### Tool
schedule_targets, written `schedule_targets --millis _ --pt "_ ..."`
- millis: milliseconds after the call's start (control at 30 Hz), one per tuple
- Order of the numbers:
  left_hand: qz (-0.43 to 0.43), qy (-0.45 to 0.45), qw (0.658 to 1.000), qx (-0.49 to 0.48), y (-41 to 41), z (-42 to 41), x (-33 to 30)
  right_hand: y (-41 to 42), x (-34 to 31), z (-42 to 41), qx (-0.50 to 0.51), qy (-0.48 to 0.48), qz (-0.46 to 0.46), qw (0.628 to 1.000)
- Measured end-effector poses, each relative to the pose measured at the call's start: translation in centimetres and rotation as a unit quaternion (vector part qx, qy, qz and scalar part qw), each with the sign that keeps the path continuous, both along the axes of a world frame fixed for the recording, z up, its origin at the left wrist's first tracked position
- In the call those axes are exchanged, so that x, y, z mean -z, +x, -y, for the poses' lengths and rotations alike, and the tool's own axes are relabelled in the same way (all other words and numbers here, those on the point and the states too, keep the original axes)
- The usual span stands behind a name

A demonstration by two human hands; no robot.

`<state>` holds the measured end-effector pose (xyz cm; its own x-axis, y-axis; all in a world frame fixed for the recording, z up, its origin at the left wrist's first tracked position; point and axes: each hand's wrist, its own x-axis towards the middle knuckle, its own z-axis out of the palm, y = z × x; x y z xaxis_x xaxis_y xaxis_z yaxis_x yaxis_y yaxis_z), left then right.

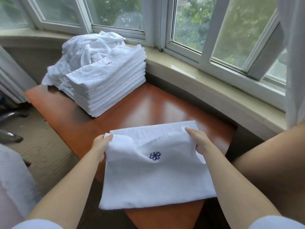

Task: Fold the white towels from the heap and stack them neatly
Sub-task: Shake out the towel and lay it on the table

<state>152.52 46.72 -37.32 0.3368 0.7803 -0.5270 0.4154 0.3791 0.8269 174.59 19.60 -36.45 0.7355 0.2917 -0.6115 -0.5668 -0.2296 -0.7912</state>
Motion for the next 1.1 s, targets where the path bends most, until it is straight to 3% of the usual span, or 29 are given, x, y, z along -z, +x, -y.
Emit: schedule_targets --millis 133,300,533,633,833,933,1100 --pt "-0.008 0.067 0.996 -0.052 1.8 -1.4 2.4 2.0 2.5 -1.5 0.087 -0.066 0.111 0.988" --pt "-0.026 0.089 0.991 -0.1 4.9 -4.8 5.1 5.8 5.7 -3.3 0.164 -0.158 0.169 0.959" --pt "-0.176 0.106 0.977 -0.065 8.4 -7.1 8.2 9.0 8.0 -5.5 0.059 -0.32 0.143 0.935" --pt "-0.236 0.054 0.967 -0.077 9.5 -7.3 7.8 9.9 7.7 -6.2 0.043 -0.325 0.125 0.936" --pt "-0.216 -0.039 0.966 -0.132 8.7 -6.4 7.0 10.3 5.7 -6.5 0.011 -0.247 0.009 0.969" --pt "-0.204 -0.033 0.969 -0.138 8.1 -6.2 6.5 9.3 5.6 -6.2 0.018 -0.2 0.036 0.979" --pt "-0.173 -0.027 0.978 -0.113 7.4 -5.8 6.3 8.2 6.7 -5.8 0.112 -0.162 0.083 0.977"
